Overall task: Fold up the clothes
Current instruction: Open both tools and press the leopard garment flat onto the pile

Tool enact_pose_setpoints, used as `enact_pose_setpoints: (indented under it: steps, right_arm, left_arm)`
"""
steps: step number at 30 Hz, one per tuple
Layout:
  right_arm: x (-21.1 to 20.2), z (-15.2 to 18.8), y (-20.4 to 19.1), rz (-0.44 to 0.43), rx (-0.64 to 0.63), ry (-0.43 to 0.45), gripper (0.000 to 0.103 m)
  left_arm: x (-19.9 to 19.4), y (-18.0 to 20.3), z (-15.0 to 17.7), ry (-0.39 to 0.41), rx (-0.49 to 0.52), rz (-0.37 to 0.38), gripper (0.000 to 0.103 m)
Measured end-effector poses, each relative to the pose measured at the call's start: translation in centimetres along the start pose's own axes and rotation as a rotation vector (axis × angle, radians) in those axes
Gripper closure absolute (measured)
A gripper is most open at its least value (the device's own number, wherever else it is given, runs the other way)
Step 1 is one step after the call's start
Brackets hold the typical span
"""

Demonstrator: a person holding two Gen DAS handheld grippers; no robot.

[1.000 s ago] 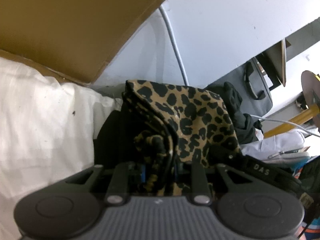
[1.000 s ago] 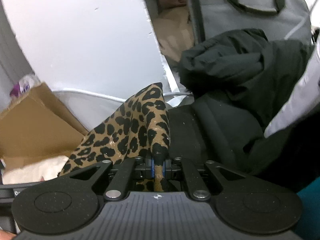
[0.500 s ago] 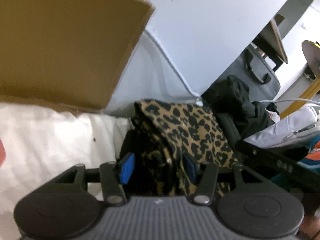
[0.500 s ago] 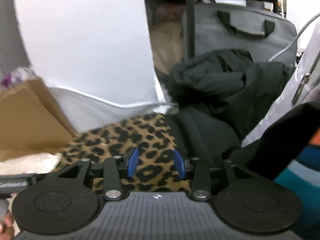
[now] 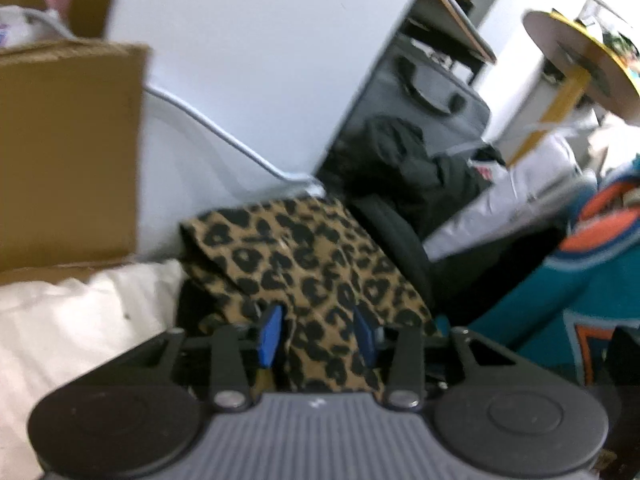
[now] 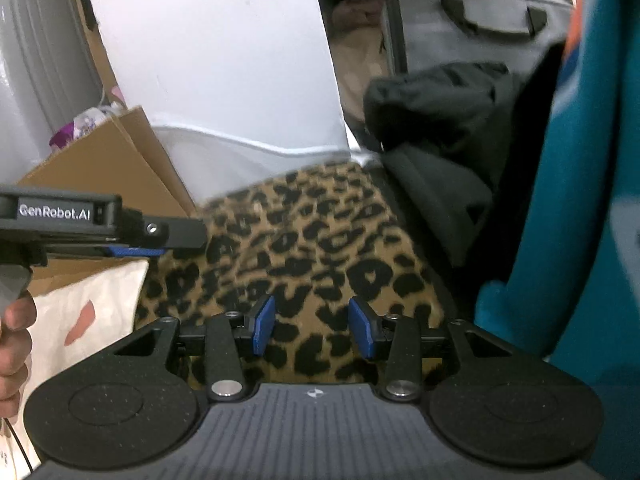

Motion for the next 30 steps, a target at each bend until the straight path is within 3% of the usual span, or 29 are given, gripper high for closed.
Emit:
enact_pose_setpoints:
  steps: [5,9,18,25,28,30]
  right_arm:
    - [-0.4,1.2,0.4,-0.005,0.007,0.007,0.055]
    - [-1.0,1.5,0.4,-0.007,0.003,0.011,0.055]
    - [-2.6,1.9,0.8,-0.009,0.033,0.045,0.055]
    - [-2.7,4.1,2.2,0.03,0.017,0.017,0.054]
    - [-3.6,4.1,2.3,0.044,0.007,0.027,0.054]
    - [-4.1,3.7,2.3,0.049,-0.002,0.042,0.054]
  left_arm:
    - [0.6,-1.3,0.5,-0.002,0.054,-0.092,0.093]
    - [-0.2,-2.3,0.5,-0.002,0.022,-0.097,0.101]
    - [-0.9,-2.9,1.2,-0.025,0.048,-0.135,0.101]
    - [-2.6,-2.7,0.2,-0.023,0.095,-0.202,0.088]
    - [-3.7,-1.2,-0.8,0.01,0.14,-0.169,0.087]
    - [-4.1,0.0,-1.2,0.025,0.16,-0.138,0.078]
Point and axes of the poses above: each gripper's, at about its wrist camera, not at the fingertips, and x roughly the way its jaws point, y to its right, z to its underside, the point moved 6 cm from there along x, roughly the way its jaws point, and after that the axes turned 2 degrees about -x, right-handed, at the moved point
